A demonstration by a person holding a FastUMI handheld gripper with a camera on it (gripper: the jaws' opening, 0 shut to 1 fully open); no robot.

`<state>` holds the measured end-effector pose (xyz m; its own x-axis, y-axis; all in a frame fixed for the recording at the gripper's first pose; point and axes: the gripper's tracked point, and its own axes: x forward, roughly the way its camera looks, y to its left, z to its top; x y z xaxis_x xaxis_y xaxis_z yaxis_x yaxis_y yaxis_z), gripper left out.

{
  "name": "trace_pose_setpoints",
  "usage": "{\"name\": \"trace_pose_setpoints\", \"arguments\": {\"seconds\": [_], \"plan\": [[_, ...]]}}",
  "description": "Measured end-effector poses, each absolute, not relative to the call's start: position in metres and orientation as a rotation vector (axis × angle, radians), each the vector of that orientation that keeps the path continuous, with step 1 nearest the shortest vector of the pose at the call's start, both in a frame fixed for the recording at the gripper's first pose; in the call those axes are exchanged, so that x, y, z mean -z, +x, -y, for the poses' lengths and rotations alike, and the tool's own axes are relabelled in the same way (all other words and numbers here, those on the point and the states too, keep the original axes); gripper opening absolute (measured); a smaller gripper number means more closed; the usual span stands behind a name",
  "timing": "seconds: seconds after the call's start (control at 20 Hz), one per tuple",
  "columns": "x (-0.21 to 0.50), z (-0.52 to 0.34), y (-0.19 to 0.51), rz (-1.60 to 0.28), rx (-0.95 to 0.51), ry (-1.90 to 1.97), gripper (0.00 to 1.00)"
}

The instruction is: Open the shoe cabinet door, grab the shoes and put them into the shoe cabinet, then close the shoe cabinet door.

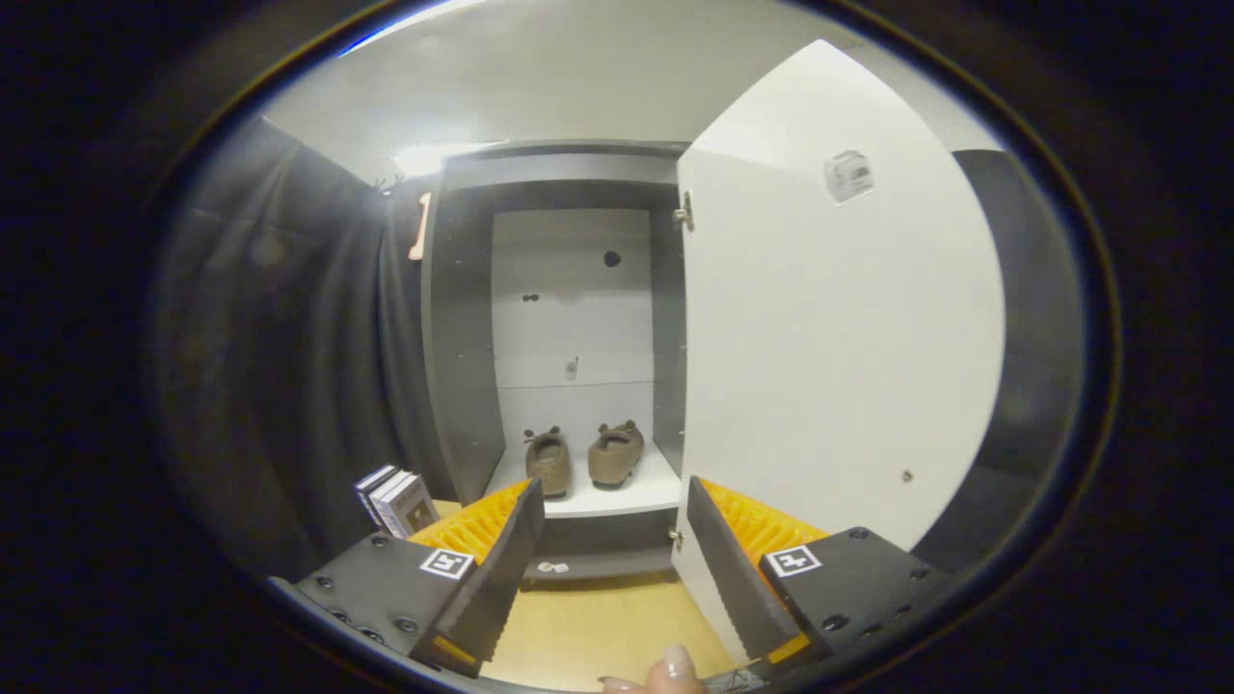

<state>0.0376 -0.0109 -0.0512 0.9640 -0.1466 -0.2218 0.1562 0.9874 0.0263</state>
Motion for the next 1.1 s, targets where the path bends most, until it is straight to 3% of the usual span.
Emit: {"name": "trace_pose_setpoints", "arguments": {"seconds": [0.55, 1.1], "plan": [[0.027, 0.112, -0.064, -0.213, 0.415, 0.037, 0.94], [0.017, 0.268, -0.043, -0.182, 0.393, 0.04, 0.94]]}}
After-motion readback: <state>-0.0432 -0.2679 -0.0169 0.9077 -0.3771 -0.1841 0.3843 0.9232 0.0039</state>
